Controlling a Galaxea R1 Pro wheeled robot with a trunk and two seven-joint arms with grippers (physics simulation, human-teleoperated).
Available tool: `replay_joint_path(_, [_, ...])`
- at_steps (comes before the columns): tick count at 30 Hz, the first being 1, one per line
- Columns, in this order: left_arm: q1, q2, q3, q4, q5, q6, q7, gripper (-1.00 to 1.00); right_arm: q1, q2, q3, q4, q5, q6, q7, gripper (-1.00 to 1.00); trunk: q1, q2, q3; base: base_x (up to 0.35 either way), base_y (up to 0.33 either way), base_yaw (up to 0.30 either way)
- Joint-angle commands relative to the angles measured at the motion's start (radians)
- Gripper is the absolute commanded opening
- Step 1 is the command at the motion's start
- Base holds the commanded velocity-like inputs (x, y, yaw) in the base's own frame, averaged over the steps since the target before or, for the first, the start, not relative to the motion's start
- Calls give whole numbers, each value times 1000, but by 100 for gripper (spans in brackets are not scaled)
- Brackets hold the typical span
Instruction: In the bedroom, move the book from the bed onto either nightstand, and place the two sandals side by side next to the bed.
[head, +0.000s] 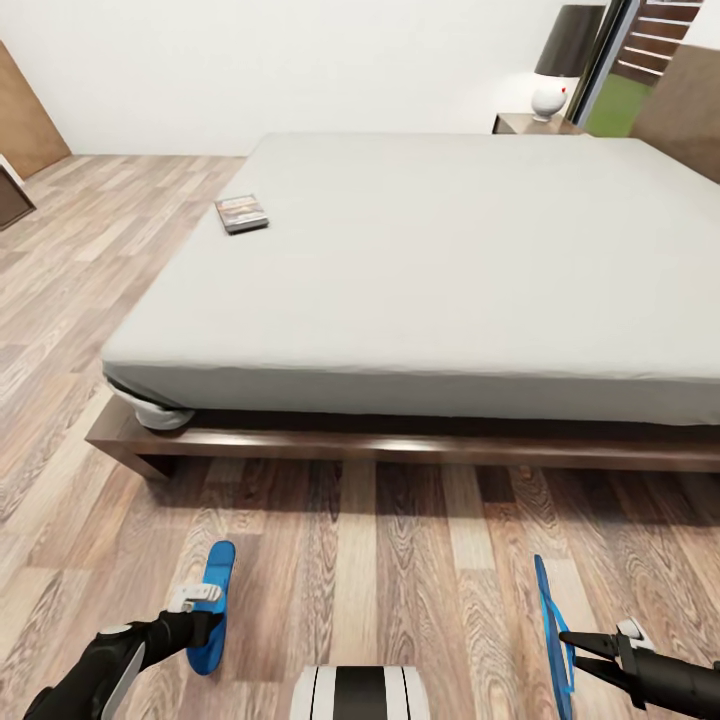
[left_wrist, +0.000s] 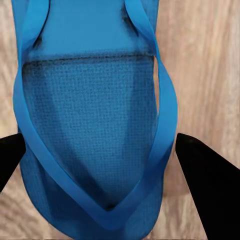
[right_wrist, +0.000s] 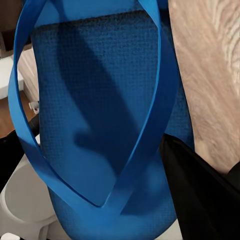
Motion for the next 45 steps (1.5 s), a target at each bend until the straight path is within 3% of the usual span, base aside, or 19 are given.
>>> replay_joint_path(1, [0,-1,6,-1,-7,5,-8,-100,-1,-1,6,0,-8,11,1,-100,0,0,-1,147,248,0])
replay_joint_path(13, [0,-1,6,-2,-7,7,-7,-100,-1,-1,6,0,-8,11,1,-100,0,0,-1,184,230,0])
replay_joint_path(28, [0,-1,8,-2,-5,9,-6,-100,-1,-1,6,0,-8,11,1,-100,0,0,-1,166,11,0])
replay_joint_path(31, [0,-2,33,-2,-6,9,-6,-100,-1,-1,6,0,-8,11,1,-100,0,0,-1,3,0,0])
replay_joint_path(35, [0,-2,65,-2,-7,10,-6,-100,-1,-1,6,0,-8,11,2,-100,2,-1,-16,0,0,0])
replay_joint_path(45, [0,-2,70,-2,-7,9,-5,-100,-1,-1,6,0,-8,11,2,-100,6,-4,-55,0,0,0])
